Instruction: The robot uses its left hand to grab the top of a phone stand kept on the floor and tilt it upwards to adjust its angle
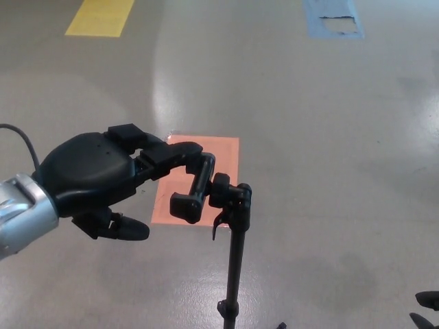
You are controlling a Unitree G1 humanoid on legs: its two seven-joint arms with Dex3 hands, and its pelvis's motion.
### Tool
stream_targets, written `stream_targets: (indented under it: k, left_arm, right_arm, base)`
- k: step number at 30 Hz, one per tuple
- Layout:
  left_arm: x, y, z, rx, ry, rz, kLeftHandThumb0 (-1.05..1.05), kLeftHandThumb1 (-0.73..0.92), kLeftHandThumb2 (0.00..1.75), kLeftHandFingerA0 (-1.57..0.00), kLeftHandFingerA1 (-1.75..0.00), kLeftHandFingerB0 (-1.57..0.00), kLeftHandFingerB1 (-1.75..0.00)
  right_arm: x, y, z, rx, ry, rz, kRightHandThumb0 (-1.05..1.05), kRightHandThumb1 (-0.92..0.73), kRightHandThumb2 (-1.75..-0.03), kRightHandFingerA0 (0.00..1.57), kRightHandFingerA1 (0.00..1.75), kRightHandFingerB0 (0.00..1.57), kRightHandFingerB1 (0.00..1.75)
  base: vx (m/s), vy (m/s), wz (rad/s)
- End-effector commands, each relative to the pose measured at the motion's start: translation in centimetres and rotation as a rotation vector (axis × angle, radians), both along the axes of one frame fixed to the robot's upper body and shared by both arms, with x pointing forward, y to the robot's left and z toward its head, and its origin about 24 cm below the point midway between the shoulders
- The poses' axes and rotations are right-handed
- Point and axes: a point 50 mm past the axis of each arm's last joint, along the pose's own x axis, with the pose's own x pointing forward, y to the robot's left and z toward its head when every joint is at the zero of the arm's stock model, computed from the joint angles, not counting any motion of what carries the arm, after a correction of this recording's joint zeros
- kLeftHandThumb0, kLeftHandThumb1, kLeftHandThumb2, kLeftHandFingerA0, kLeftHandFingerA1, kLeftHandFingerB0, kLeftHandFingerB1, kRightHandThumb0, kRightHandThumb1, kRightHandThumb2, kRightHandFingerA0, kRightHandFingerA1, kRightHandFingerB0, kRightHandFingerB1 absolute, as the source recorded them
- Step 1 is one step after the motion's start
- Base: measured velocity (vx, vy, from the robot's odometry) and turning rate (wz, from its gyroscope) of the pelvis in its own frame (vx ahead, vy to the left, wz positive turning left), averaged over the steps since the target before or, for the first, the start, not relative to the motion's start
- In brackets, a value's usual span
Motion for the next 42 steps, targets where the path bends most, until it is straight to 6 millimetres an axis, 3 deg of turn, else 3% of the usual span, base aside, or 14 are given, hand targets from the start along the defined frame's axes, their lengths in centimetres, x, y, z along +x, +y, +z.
stream_targets:
  k: [1, 13, 14, 15, 16, 21, 22, 24, 25, 26, 36, 38, 40, 42]
  left_arm:
    - [-0.2, 0.1, -0.4, 0.025, 0.007, 0.009, -0.88, 0.61, 0.95, -0.15, -0.39, 0.0, -0.12]
    - [-0.5, 0.1, -0.9, 0.018, 0.021, 0.017, -0.8, 0.56, 0.93, -0.12, -0.42, 0.0, -0.2]
    - [-0.4, 0.1, -0.8, 0.022, 0.018, 0.019, -0.81, 0.7, 0.62, -0.2, -0.29, 0.0, -0.21]
    - [-0.3, 0.1, -0.8, 0.024, 0.016, 0.019, -0.81, 0.7, 0.62, -0.2, -0.29, 0.0, -0.21]
    - [-0.3, 0.1, -0.9, 0.024, 0.017, 0.018, -0.86, 0.59, 0.93, -0.14, -0.39, 0.0, -0.13]
    - [-0.5, 0.0, -1.7, 0.008, 0.043, 0.018, -0.81, 0.56, 0.93, -0.11, -0.41, -0.01, -0.2]
    - [-0.6, 0.0, -2.0, 0.008, 0.053, 0.018, -0.81, 0.72, 0.62, -0.19, -0.28, 0.0, -0.21]
    - [-0.7, -0.1, -2.3, 0.01, 0.064, 0.018, -0.81, 0.72, 0.62, -0.19, -0.28, 0.0, -0.21]
    - [-0.7, 0.0, -2.4, 0.01, 0.064, 0.019, -0.81, 0.72, 0.63, -0.19, -0.28, 0.0, -0.2]
    - [-0.8, -0.1, -2.5, 0.006, 0.069, 0.02, -0.88, 0.6, 0.94, -0.14, -0.37, 0.0, -0.13]
    - [-0.9, -0.5, -3.6, 0.011, 0.091, 0.015, -0.86, 0.6, 0.97, -0.14, -0.39, 0.0, -0.13]
    - [-0.9, -0.4, -3.9, 0.011, 0.097, 0.019, -0.83, 0.57, 0.94, -0.13, -0.43, 0.0, -0.17]
    - [-0.9, -0.3, -4.0, 0.015, 0.096, 0.02, -0.82, 0.72, 0.62, -0.2, -0.29, 0.0, -0.2]
    - [-1.0, -0.1, -4.3, 0.017, 0.111, 0.025, -0.83, 0.58, 0.94, -0.13, -0.42, -0.02, -0.18]
  right_arm:
    - [0.1, -0.4, 0.3, -0.017, 0.009, 0.002, -0.73, -0.77, -0.64, 0.23, 0.37, 0.21, 0.28]
    - [0.7, -0.1, 0.5, -0.015, 0.0, 0.016, -0.73, -0.76, -0.64, 0.23, 0.37, 0.21, 0.29]
    - [1.0, -0.1, 0.7, -0.015, -0.006, 0.018, -0.74, -0.77, -0.64, 0.24, 0.38, 0.21, 0.29]
    - [1.1, 0.0, 0.8, -0.017, -0.008, 0.02, -0.74, -0.77, -0.64, 0.24, 0.38, 0.21, 0.29]
    - [1.2, 0.0, 0.9, -0.016, -0.01, 0.019, -0.74, -0.77, -0.64, 0.23, 0.38, 0.21, 0.29]
    - [1.3, 0.0, 1.0, -0.009, -0.016, 0.017, -0.74, -0.76, -0.64, 0.22, 0.39, 0.21, 0.3]
    - [1.3, 0.0, 1.0, -0.008, -0.015, 0.018, -0.74, -0.75, -0.63, 0.22, 0.39, 0.22, 0.31]
    - [1.2, 0.0, 0.9, -0.007, -0.013, 0.018, -0.74, -0.75, -0.63, 0.22, 0.39, 0.22, 0.31]
    - [1.3, 0.1, 0.9, -0.006, -0.015, 0.019, -0.74, -0.75, -0.63, 0.22, 0.39, 0.22, 0.31]
    - [1.4, 0.2, 1.0, -0.008, -0.015, 0.023, -0.73, -0.75, -0.64, 0.22, 0.39, 0.21, 0.3]
    - [2.2, 0.3, 1.5, -0.006, -0.024, 0.026, -0.7, -0.75, -0.62, 0.23, 0.38, 0.22, 0.31]
    - [2.3, 0.4, 1.6, -0.012, -0.026, 0.032, -0.71, -0.75, -0.63, 0.23, 0.38, 0.22, 0.3]
    - [2.4, 0.4, 1.7, -0.016, -0.026, 0.035, -0.71, -0.75, -0.63, 0.23, 0.38, 0.23, 0.3]
    - [2.6, 0.5, 1.8, -0.015, -0.026, 0.037, -0.72, -0.75, -0.63, 0.23, 0.38, 0.23, 0.3]
  base:
    - [0.0, 0.0, 0.0]
    - [0.0, 0.0, 0.0]
    - [0.0, 0.0, 0.0]
    - [0.0, 0.0, 0.0]
    - [0.0, 0.0, 0.0]
    - [0.0, 0.0, 0.0]
    - [0.0, 0.0, 0.0]
    - [0.0, 0.0, 0.0]
    - [0.0, 0.0, 0.0]
    - [0.0, 0.0, 0.0]
    - [0.0, 0.0, 0.0]
    - [0.0, 0.0, 0.0]
    - [0.0, 0.0, 0.0]
    - [0.0, 0.0, 0.0]
